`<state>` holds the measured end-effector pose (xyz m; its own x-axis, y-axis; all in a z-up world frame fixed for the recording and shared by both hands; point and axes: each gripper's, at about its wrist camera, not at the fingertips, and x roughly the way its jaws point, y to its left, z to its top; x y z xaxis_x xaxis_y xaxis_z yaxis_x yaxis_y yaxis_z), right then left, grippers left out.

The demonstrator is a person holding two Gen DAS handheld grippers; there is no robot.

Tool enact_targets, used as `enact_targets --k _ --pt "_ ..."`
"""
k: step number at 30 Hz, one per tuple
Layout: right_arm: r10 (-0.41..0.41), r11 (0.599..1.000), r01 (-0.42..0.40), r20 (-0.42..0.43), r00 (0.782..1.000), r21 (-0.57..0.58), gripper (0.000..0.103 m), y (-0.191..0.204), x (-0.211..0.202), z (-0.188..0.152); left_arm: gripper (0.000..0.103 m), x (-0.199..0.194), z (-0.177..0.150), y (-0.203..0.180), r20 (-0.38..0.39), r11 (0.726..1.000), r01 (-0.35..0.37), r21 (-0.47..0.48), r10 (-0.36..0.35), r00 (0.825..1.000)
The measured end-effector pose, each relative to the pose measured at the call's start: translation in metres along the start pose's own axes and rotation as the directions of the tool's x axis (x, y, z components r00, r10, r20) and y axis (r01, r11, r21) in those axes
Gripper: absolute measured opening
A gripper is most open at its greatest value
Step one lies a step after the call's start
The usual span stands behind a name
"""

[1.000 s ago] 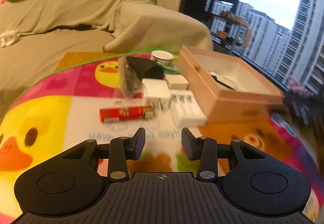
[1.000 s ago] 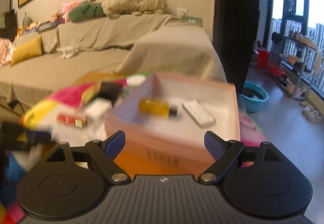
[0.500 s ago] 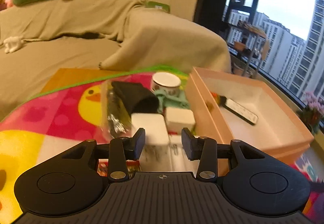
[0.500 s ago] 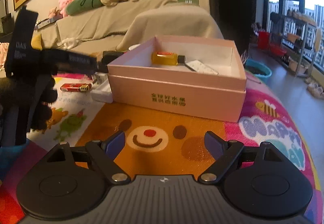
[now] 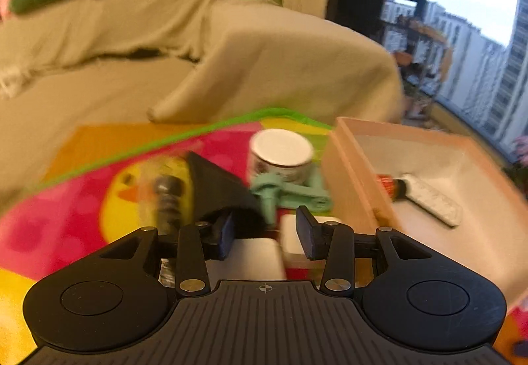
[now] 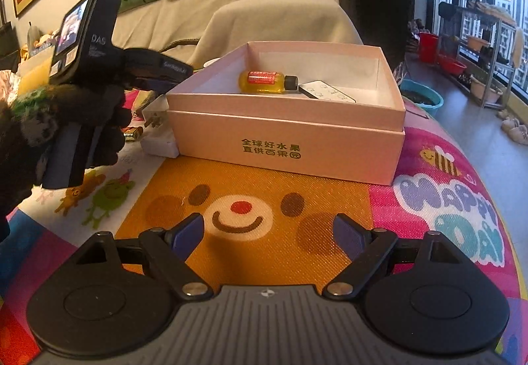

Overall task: Organize rigid objects
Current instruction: 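Move the left tool to the white battery charger and grasp it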

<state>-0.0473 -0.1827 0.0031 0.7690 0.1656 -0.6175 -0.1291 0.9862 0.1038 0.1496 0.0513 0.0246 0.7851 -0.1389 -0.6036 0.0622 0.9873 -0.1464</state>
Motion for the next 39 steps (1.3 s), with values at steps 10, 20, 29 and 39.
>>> enact_targets --k 10,20,29,39 --pt "-0.003 1.000 0.003 0.004 1.000 0.021 0.086 -0.003 0.001 0.000 0.024 -0.034 -0.042 -0.018 -0.078 0.963 0.140 0.229 -0.125 0.989" --pt "-0.010 1.000 0.010 0.007 1.000 0.029 0.086 -0.003 0.000 -0.001 0.025 -0.124 -0.107 -0.037 -0.091 0.908 0.225 0.355 -0.205 0.974" --pt "-0.019 0.999 0.019 0.002 1.000 0.026 0.087 -0.002 0.002 0.000 0.029 -0.174 -0.150 -0.044 -0.101 0.881 0.163 0.443 -0.131 0.986" --pt "-0.034 0.998 0.034 0.003 0.999 0.045 0.087 -0.005 0.001 -0.001 0.076 -0.166 -0.151 -0.058 -0.155 0.868 0.257 0.426 -0.210 0.965"
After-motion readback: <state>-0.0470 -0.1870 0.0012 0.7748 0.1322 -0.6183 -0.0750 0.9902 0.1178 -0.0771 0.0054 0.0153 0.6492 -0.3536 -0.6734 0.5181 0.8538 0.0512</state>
